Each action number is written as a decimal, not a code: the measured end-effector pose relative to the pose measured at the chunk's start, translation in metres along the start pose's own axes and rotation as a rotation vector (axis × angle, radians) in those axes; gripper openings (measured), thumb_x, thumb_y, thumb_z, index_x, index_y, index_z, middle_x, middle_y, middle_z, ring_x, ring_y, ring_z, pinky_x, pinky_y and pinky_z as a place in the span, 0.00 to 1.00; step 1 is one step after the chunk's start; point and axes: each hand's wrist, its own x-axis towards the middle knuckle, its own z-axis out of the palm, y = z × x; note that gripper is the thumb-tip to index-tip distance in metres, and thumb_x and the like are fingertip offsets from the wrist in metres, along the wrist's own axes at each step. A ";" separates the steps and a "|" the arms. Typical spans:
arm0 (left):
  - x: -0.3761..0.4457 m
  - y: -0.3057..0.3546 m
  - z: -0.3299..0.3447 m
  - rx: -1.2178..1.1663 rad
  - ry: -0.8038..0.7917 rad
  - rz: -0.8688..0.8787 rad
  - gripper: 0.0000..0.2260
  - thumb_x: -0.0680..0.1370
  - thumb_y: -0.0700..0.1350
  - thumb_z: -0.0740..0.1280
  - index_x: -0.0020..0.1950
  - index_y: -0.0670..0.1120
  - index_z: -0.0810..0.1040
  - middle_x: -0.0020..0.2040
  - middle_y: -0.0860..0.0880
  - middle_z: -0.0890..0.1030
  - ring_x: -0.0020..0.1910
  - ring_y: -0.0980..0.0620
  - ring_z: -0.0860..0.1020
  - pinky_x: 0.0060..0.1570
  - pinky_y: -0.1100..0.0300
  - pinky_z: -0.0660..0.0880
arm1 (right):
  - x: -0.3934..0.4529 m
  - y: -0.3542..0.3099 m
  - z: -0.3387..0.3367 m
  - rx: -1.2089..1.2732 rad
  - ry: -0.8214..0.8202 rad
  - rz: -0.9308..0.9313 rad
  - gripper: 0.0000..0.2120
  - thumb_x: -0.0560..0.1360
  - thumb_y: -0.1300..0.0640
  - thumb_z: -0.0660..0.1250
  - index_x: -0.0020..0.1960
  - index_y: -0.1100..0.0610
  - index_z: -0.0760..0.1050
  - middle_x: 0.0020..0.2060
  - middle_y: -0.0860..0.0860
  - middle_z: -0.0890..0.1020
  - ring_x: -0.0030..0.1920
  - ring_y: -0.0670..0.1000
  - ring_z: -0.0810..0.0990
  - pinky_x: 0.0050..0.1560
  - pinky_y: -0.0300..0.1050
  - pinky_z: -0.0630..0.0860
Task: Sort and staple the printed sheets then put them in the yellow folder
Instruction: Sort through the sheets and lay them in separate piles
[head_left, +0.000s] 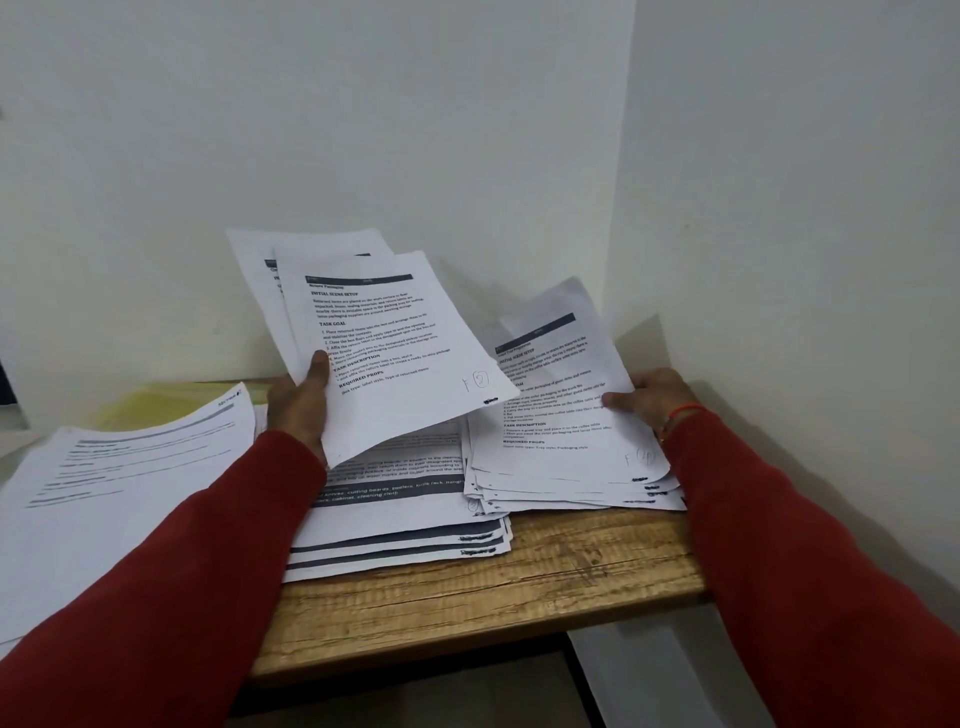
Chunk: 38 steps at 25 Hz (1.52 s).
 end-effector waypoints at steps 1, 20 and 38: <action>0.000 0.000 0.000 0.004 -0.007 -0.004 0.25 0.80 0.55 0.67 0.72 0.42 0.72 0.64 0.48 0.79 0.59 0.47 0.79 0.53 0.58 0.75 | 0.000 0.000 0.001 -0.004 -0.014 -0.004 0.13 0.68 0.65 0.77 0.52 0.65 0.82 0.48 0.62 0.85 0.49 0.62 0.84 0.57 0.59 0.79; -0.034 -0.005 0.027 0.156 -0.359 0.019 0.27 0.73 0.64 0.71 0.63 0.47 0.80 0.57 0.49 0.85 0.57 0.48 0.83 0.61 0.44 0.77 | -0.043 -0.034 0.037 0.794 -0.147 -0.127 0.10 0.72 0.68 0.71 0.53 0.67 0.81 0.46 0.62 0.85 0.45 0.60 0.85 0.48 0.54 0.83; -0.043 -0.007 0.032 0.061 -0.329 0.003 0.11 0.78 0.55 0.69 0.54 0.49 0.82 0.54 0.49 0.86 0.55 0.48 0.84 0.61 0.46 0.78 | -0.041 -0.029 0.044 0.732 -0.295 -0.022 0.19 0.73 0.68 0.70 0.63 0.69 0.75 0.57 0.64 0.82 0.52 0.61 0.84 0.48 0.52 0.83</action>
